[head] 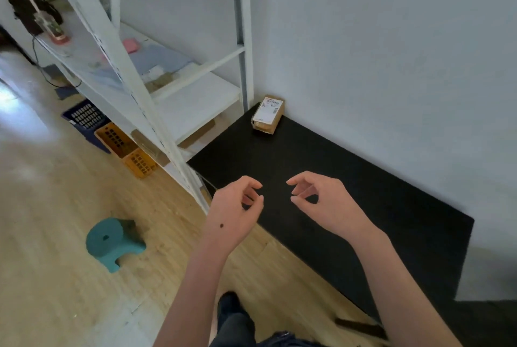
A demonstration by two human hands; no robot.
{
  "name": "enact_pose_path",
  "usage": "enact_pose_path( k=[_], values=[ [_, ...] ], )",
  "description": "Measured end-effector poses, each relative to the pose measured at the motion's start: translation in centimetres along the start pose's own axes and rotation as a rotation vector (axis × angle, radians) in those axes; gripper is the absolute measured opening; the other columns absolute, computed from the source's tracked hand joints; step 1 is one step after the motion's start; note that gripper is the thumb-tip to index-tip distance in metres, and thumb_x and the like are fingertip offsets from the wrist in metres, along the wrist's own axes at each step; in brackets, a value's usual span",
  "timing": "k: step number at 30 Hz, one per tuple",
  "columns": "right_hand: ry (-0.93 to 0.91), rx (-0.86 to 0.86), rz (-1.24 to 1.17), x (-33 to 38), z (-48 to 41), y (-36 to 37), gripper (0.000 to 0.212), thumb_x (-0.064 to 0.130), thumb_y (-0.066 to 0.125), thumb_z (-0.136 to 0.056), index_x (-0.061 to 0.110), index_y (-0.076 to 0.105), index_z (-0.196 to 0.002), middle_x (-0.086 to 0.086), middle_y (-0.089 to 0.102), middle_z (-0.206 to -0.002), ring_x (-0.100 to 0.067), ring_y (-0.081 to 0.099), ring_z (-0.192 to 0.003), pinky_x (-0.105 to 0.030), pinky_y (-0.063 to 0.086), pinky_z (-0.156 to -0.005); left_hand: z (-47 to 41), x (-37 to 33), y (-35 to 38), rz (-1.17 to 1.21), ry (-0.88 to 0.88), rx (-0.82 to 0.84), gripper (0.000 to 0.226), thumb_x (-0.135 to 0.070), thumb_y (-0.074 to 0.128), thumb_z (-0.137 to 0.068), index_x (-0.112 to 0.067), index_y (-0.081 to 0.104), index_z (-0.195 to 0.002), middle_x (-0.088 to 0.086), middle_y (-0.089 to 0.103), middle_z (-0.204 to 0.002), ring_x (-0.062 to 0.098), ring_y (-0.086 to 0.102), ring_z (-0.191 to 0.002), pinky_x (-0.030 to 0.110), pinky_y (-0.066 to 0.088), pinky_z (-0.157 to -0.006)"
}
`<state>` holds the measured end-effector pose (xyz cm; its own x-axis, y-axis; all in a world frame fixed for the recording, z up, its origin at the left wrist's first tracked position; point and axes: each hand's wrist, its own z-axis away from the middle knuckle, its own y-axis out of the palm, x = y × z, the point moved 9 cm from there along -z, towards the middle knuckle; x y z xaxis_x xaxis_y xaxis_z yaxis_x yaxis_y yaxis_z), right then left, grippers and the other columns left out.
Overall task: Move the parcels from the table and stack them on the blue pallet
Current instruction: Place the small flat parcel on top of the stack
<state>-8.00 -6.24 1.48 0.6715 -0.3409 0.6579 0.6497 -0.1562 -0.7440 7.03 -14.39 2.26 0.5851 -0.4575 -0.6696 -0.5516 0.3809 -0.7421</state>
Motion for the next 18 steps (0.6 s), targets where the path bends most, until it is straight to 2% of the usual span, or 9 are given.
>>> enact_pose_path(
  k=[7,13,18],
  values=[
    [0.133,-0.085,-0.052,2.7,-6.1,2.0,0.035,0.026,0.069,-0.085,0.049,0.051,-0.105,0.026,0.058,-0.090,0.014,0.057,-0.084,-0.004,0.038,-0.062,-7.5,3.6,-3.4,0.034,0.123,0.129,0.020,-0.022,0.064,-0.087,-0.031,0.058,-0.104,-0.018,0.059,-0.083,-0.005,0.057,-0.080,0.011,0.046,-0.072],
    [0.240,-0.132,-0.089,2.0,-10.5,2.0,0.030,0.024,0.068,-0.086,0.044,0.055,-0.105,0.025,0.059,-0.089,0.013,0.057,-0.083,-0.004,0.037,-0.062,-11.9,6.1,-2.7,0.114,0.107,0.214,0.021,-0.018,0.065,-0.086,-0.031,0.059,-0.101,-0.018,0.059,-0.083,-0.006,0.057,-0.079,0.006,0.040,-0.065],
    [0.281,-0.117,-0.102,0.7,-14.0,2.5,0.028,0.023,0.067,-0.087,0.040,0.056,-0.107,0.021,0.061,-0.090,0.009,0.058,-0.084,-0.005,0.038,-0.063,-16.4,7.0,-1.5,0.109,0.086,0.241,0.023,-0.016,0.064,-0.086,-0.031,0.058,-0.102,-0.016,0.058,-0.084,-0.002,0.057,-0.076,0.007,0.038,-0.063]
  ],
)
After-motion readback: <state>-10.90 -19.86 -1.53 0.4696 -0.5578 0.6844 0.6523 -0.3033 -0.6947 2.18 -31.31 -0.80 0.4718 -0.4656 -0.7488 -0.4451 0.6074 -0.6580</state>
